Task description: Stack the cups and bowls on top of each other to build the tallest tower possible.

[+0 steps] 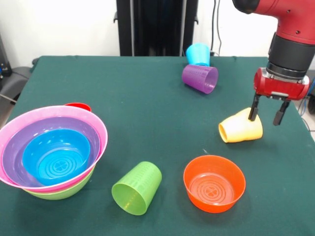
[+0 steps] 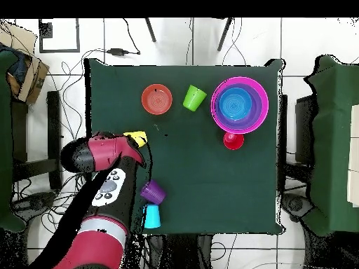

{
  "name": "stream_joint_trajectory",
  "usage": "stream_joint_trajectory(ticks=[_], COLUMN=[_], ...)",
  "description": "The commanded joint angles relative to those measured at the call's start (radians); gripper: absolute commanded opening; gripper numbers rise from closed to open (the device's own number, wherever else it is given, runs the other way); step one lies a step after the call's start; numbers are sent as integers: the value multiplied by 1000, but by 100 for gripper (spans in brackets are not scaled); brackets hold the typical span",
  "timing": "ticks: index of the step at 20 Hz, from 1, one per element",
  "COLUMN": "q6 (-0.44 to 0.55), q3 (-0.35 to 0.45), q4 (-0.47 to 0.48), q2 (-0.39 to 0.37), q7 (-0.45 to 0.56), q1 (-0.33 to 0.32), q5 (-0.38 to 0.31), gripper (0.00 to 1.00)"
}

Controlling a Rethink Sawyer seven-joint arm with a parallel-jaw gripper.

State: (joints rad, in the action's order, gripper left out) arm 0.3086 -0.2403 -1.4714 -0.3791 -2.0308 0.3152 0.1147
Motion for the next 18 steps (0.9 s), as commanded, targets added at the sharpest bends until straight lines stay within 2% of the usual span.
stream_joint_trajectory(ticks=[1, 8, 18], q6=[39, 75, 71], q3=[72, 70, 79], q4=[-73, -79, -121], q2=[7, -21, -60], q7=[-126, -111, -78], q1=[-31, -38, -70], q5=[1, 0, -22], gripper=[100, 100, 100])
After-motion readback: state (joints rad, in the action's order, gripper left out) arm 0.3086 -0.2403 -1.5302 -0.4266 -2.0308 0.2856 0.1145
